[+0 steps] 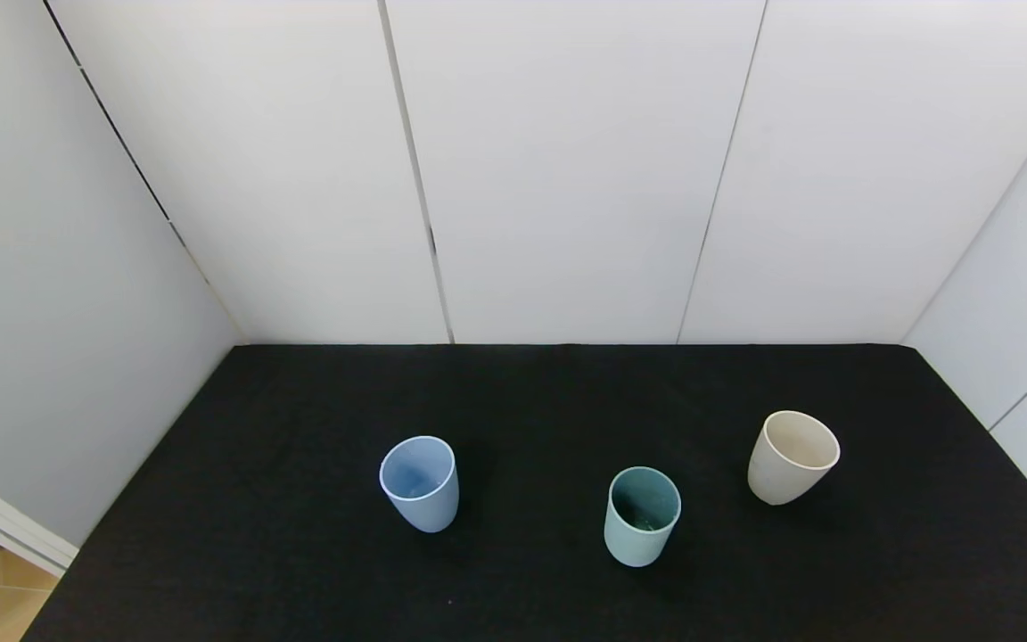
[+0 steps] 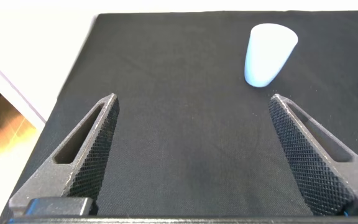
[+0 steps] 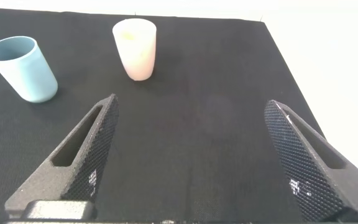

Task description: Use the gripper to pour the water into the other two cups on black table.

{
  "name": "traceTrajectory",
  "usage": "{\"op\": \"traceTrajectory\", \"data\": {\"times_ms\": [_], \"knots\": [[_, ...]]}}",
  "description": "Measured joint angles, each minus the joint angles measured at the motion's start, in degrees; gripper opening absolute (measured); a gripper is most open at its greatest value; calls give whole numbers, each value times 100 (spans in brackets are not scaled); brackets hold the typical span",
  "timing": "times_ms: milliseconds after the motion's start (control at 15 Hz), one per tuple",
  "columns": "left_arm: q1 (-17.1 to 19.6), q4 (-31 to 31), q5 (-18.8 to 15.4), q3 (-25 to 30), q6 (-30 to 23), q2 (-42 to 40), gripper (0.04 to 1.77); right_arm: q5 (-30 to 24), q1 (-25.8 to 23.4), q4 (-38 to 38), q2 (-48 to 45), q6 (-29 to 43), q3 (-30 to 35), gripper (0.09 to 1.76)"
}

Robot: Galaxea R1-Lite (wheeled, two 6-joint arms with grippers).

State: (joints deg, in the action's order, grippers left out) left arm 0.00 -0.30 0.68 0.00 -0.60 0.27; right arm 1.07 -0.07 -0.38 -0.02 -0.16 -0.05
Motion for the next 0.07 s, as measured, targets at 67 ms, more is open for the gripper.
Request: {"op": "traceTrajectory", "data": {"times_ms": [67], "knots": [[0, -2, 2, 0, 2, 0, 172, 0, 2, 2, 0, 0, 0, 170]]}}
